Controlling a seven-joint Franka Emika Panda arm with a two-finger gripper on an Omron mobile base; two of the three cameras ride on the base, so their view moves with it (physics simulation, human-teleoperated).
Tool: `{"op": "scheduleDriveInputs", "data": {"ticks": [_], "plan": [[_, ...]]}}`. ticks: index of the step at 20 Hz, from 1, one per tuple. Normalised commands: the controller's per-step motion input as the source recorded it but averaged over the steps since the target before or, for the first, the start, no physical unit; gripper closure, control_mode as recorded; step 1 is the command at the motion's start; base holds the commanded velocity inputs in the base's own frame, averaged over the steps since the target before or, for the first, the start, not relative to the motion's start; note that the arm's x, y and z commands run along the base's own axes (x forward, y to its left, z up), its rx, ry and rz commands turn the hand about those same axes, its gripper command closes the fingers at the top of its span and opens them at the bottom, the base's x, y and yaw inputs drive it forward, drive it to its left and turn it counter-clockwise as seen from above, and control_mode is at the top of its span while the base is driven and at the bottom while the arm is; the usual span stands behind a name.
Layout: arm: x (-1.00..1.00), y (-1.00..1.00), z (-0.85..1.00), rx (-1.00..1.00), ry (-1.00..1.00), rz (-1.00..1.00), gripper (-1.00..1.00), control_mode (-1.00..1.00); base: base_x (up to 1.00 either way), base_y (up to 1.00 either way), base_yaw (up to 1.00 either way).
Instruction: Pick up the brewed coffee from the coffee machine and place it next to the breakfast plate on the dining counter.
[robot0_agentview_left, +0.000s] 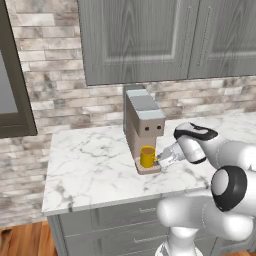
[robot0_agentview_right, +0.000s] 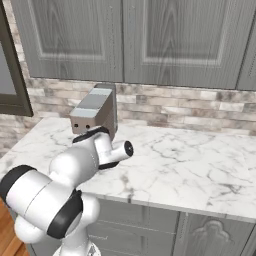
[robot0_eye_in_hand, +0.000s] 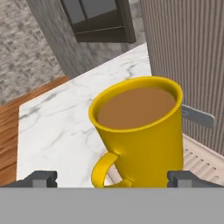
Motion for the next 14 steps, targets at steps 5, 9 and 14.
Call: {"op": "scheduleDriveInputs", "data": {"ticks": [5, 9, 14], "plan": [[0.06, 0.0, -0.13, 0.0, 0.0, 0.0, -1.0, -1.0, 0.0, 0.0, 0.0], [0.04, 0.05, -0.07, 0.0, 0.0, 0.0, -1.0, -1.0, 0.0, 0.0, 0.0], [0.01, 0.21, 0.0, 0.0, 0.0, -0.01, -1.0, -1.0, 0.0, 0.0, 0.0]]}}
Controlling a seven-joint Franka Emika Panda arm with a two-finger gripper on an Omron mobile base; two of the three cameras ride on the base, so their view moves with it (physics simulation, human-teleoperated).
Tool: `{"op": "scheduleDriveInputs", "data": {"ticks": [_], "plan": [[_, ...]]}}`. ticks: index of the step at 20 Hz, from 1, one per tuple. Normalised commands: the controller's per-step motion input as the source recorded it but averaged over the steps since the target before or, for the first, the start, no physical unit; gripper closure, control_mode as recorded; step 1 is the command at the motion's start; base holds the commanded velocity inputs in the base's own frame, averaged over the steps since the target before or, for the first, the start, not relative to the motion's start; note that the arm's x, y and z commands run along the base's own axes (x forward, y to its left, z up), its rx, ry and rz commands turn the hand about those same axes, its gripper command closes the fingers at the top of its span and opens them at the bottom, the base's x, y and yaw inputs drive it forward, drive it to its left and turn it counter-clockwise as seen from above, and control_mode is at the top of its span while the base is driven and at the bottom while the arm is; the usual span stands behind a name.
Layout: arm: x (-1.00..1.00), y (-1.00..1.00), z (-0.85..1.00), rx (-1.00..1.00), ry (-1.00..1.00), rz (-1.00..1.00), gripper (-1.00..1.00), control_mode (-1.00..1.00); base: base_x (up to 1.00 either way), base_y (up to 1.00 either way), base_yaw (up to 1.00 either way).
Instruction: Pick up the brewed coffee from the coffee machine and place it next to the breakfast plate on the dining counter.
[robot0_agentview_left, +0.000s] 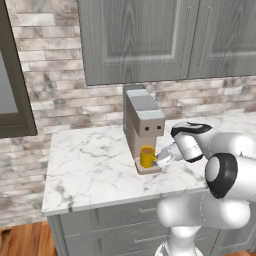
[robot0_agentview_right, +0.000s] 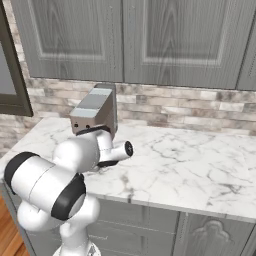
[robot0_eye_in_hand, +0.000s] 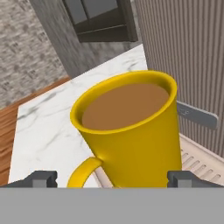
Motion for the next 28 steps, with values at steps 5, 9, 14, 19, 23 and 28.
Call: {"op": "scheduleDriveInputs", "data": {"ticks": [5, 9, 14, 19, 23, 28], "plan": [[0.05, 0.11, -0.01, 0.0, 0.0, -0.03, -1.0, -1.0, 0.0, 0.0, 0.0], [0.14, 0.0, -0.08, 0.0, 0.0, -0.01, 1.0, -1.0, 0.0, 0.0, 0.0], [0.05, 0.0, -0.04, 0.0, 0.0, 0.0, 1.0, -1.0, 0.0, 0.0, 0.0], [-0.12, -0.19, 0.0, 0.0, -0.02, 0.0, 1.0, -1.0, 0.0, 0.0, 0.0], [-0.57, -0.38, 0.14, 0.0, -0.11, 0.0, 1.0, -1.0, 0.0, 0.0, 0.0], [-0.68, -0.37, 0.76, 0.0, -0.07, 0.0, 1.0, -1.0, 0.0, 0.0, 0.0]]}}
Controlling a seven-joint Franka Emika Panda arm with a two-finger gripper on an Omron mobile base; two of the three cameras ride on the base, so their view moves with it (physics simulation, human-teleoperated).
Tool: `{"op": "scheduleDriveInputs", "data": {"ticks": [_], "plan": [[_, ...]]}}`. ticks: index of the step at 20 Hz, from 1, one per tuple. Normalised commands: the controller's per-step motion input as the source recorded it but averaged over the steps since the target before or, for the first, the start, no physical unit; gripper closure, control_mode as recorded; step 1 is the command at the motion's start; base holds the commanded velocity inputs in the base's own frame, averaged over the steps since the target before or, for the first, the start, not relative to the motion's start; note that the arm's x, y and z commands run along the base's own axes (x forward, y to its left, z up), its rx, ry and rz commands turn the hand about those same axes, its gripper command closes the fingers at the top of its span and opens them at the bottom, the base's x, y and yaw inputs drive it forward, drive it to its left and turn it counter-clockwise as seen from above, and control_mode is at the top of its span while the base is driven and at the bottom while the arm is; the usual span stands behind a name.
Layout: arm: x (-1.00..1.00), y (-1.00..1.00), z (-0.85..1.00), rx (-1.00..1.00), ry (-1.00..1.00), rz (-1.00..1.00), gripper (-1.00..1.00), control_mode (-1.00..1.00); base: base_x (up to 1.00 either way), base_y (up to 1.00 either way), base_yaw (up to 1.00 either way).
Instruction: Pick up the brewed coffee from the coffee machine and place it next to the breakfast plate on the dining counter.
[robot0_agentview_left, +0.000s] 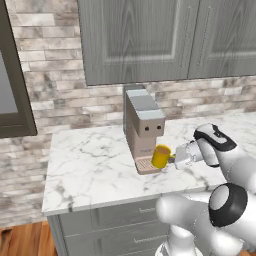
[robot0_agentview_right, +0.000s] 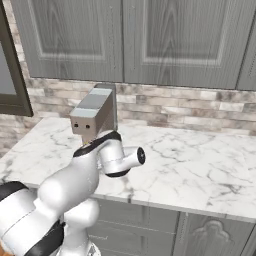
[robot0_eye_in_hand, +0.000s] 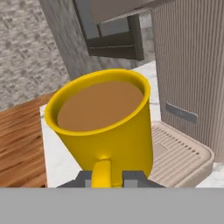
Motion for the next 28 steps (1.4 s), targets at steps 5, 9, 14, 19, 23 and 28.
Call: {"op": "scheduleDriveInputs", "data": {"ticks": [5, 9, 14, 19, 23, 28], "plan": [[-0.57, -0.2, 0.88, -0.03, -0.06, 0.0, 1.0, -1.0, 0.0, 0.0, 0.0], [-0.53, -0.13, 0.78, -0.11, 0.01, 0.0, 1.0, -1.0, 0.0, 0.0, 0.0], [-0.46, -0.03, 0.73, -0.11, 0.01, 0.0, 1.0, -1.0, 0.0, 0.0, 0.0], [-0.47, 0.0, 0.45, 0.0, 0.01, 0.0, 1.0, -1.0, 0.0, 0.0, 0.0], [-0.02, -0.01, 0.21, 0.0, 0.07, 0.0, 1.0, -1.0, 0.0, 0.0, 0.0], [0.0, 0.0, 0.01, 0.0, 0.02, 0.0, 1.0, 1.0, -0.35, 0.09, 0.1]]}}
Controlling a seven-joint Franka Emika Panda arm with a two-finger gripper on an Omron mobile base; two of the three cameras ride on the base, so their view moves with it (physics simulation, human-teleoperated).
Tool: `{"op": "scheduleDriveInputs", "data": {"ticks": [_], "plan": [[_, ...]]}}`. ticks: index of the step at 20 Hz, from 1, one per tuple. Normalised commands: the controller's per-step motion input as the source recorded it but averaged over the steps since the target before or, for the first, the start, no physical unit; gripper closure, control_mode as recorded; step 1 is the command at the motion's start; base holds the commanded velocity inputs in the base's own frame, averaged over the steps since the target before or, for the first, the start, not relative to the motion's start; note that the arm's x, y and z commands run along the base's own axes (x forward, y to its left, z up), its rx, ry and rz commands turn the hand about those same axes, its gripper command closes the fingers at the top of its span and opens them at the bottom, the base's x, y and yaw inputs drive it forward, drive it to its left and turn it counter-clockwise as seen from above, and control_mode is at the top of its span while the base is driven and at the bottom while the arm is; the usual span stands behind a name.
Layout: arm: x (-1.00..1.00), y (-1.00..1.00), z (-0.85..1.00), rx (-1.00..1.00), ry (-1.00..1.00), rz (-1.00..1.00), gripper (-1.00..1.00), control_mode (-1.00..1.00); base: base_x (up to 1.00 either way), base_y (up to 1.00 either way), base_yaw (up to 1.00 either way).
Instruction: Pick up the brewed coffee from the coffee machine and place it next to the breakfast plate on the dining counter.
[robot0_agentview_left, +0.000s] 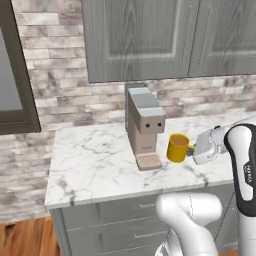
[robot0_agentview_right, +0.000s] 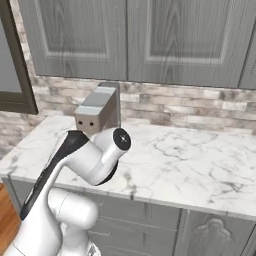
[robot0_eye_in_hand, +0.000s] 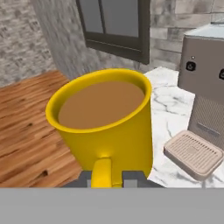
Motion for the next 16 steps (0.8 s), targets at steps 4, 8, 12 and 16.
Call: {"op": "scheduleDriveInputs", "data": {"ticks": [4, 8, 12, 16], "plan": [[0.0, 0.0, 0.0, 0.0, 0.0, 0.0, 1.0, 1.0, -0.99, 0.46, 0.4], [0.0, 0.0, 0.0, 0.0, 0.0, 0.0, 1.0, 1.0, -0.79, 0.48, 0.76], [0.0, 0.0, 0.0, 0.0, 0.0, 0.0, 1.0, 1.0, -0.16, 0.4, 0.96], [0.0, 0.0, 0.0, 0.0, 0.0, 0.0, 1.0, 1.0, -0.03, 0.02, 1.0]]}}
